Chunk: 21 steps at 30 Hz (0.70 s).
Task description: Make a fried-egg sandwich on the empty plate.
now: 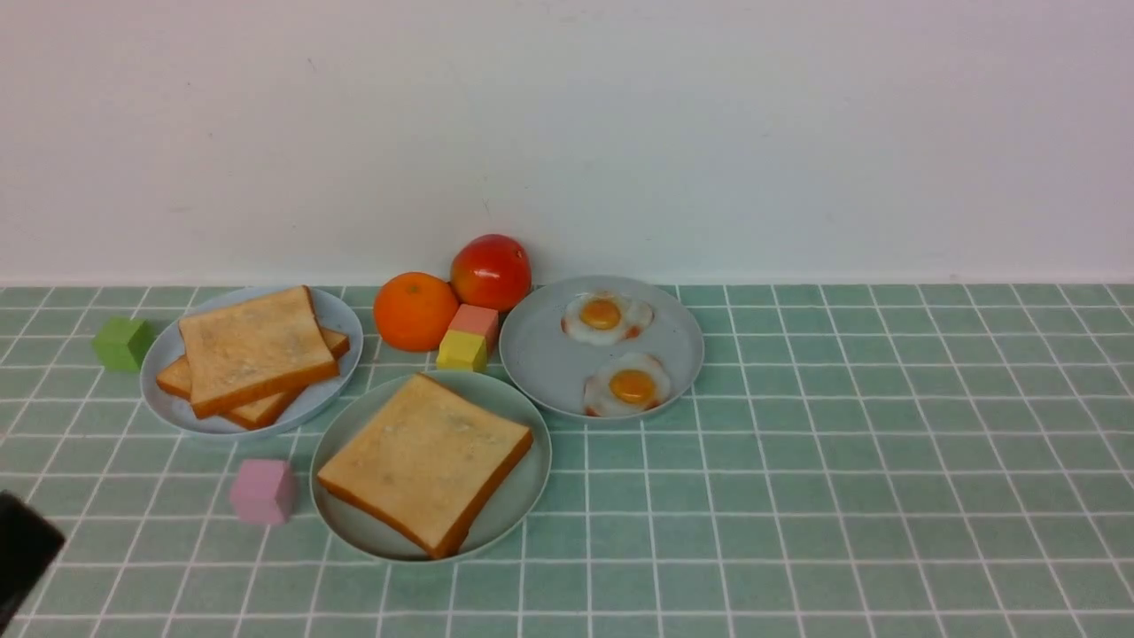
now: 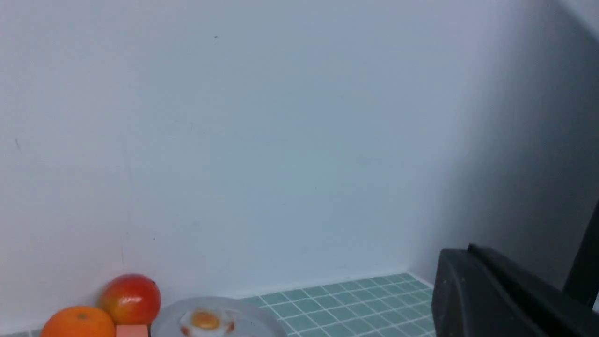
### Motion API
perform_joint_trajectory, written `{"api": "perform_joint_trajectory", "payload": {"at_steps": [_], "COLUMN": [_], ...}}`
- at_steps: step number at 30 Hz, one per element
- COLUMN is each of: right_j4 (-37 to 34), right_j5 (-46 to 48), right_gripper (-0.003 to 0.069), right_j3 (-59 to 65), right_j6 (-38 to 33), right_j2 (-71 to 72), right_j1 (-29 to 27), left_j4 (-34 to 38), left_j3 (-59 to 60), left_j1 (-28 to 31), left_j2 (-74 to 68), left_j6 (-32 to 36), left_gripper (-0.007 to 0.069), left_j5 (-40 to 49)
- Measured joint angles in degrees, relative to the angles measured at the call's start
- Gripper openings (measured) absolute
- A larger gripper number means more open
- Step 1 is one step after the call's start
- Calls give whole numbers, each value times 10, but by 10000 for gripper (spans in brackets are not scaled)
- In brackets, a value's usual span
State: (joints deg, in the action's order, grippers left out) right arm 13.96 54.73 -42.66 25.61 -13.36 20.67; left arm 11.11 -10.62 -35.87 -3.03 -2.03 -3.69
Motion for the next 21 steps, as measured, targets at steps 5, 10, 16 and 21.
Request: {"api": "perform_joint_trajectory", "payload": {"at_steps": [5,10,16,21], "right_j4": [44,52,56,82], "right_j5": [-173,-365,-469,-474], "right_gripper": [-13,-9,-5,-3], "right_j3": [116,226,320,384], "right_j6": [16,16,16,13], "right_j2": [-1,-16,-17,-17], "right_j1": [0,0,0,0], "left_j4": [0,0,0,0], "left_j3": [5,5,5,6], "left_j1": [0,0,0,0], "left_j2": [11,11,11,11], "left_j6": [0,0,0,0], "left_gripper": [-13,-13,-13,-13], "left_j5": [69,130,169,185]}}
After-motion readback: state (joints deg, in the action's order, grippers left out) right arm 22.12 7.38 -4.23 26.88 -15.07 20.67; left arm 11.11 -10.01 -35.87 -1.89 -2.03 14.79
